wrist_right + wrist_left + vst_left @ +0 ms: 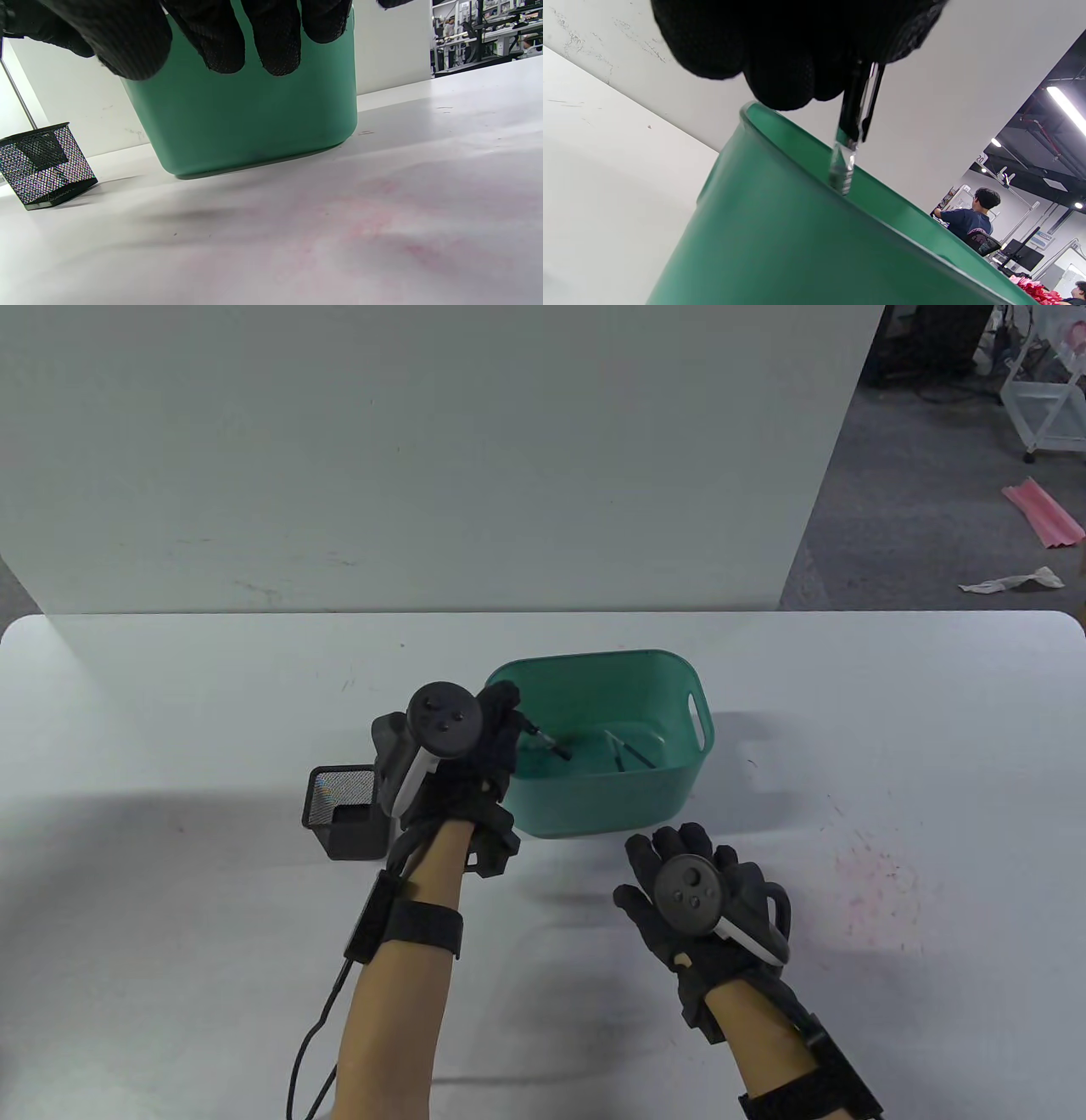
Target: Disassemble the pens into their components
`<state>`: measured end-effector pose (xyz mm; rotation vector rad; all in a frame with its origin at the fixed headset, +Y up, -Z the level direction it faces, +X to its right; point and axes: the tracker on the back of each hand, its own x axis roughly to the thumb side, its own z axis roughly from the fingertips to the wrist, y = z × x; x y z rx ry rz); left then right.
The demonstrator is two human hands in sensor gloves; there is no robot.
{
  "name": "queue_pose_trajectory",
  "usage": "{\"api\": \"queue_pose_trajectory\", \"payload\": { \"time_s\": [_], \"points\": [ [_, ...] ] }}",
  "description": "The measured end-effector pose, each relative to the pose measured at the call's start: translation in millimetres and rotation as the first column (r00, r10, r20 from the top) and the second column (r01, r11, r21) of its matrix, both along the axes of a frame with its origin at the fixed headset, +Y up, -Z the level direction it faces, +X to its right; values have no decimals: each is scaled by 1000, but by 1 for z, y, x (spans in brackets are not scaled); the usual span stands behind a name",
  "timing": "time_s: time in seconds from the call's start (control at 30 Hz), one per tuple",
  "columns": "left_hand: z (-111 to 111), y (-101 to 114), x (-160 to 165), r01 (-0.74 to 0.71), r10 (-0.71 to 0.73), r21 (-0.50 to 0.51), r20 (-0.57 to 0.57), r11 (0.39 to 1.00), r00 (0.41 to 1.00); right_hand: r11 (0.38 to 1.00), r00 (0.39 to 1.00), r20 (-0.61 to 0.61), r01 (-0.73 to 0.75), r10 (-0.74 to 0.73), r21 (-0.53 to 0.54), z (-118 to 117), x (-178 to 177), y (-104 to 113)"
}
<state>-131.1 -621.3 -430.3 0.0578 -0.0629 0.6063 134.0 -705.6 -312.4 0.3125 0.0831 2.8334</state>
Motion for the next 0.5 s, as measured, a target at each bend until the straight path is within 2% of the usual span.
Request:
{"api": "queue_pose_trajectory", "payload": {
  "time_s": [0.13, 0.27, 0.33, 0.5],
  "points": [
    [2, -1, -1, 5, -6, 15, 23, 1000, 1000, 1000, 1000, 6, -1, 1, -6, 0, 1, 0],
    [15, 0, -6, 71, -76, 122, 40, 990, 996, 1000, 1000, 7, 0, 0, -3, 0, 2, 0],
    [27, 1, -10, 120, -132, 166, 68, 979, 989, 1000, 1000, 8, 0, 0, 0, -1, 2, 0],
    [61, -3, -28, 180, -198, 160, 102, 970, 975, 1000, 1000, 15, 7, -7, -3, -2, 2, 0]
  ]
}}
